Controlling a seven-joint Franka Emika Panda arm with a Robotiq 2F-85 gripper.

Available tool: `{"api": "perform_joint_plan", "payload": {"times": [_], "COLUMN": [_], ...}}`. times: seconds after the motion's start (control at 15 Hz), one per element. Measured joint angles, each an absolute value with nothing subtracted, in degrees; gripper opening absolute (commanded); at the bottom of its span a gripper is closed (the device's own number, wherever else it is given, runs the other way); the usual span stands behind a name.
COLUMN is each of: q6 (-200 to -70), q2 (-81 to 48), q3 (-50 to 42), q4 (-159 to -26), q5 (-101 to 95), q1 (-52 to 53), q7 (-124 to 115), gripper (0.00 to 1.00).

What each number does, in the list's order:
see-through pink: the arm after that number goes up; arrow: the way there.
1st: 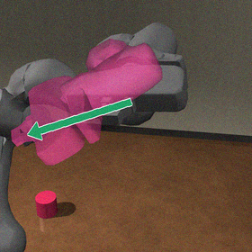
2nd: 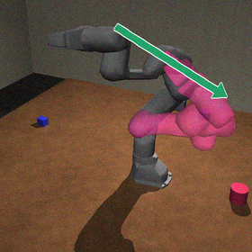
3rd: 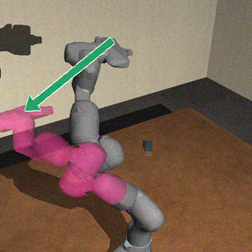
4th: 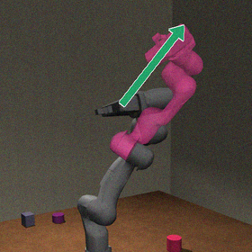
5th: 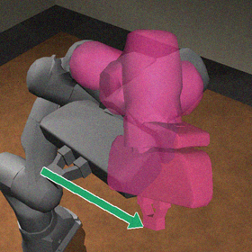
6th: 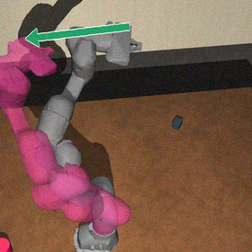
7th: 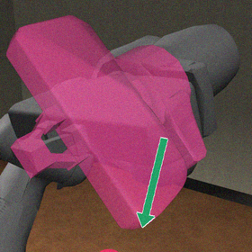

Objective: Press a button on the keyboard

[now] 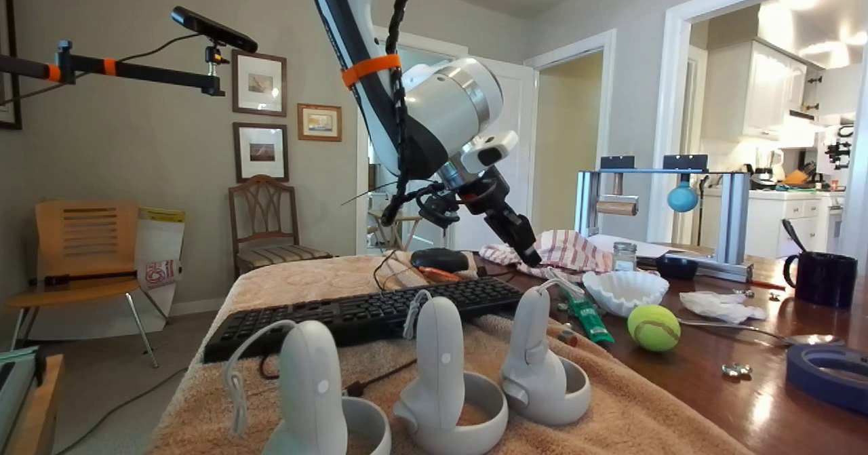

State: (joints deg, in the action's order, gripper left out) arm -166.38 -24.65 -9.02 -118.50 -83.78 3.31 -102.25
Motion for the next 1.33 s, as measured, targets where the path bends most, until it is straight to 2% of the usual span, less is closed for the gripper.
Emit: {"api": "perform_joint_plan", "payload": {"times": [0.4, 0.73, 1.07, 1.2, 1.33], "q6": [-163.23, -158.57, -147.92, -141.77, -135.33], "q2": [-17.99, -12.43, -7.93, -5.22, -2.12], "q3": [-2.42, 11.64, 24.30, 23.43, 17.30], "q4": [-127.78, -134.28, -134.24, -132.80, -131.02], "q5": [-61.62, -39.52, -17.16, -9.29, -4.78], "q1": [0.20, -9.33, -18.24, -17.65, -12.89], "q7": [-80.15, -58.63, -37.39, -29.21, -23.27], "gripper": [1.00, 1.00, 1.00, 1.00, 1.00]}}
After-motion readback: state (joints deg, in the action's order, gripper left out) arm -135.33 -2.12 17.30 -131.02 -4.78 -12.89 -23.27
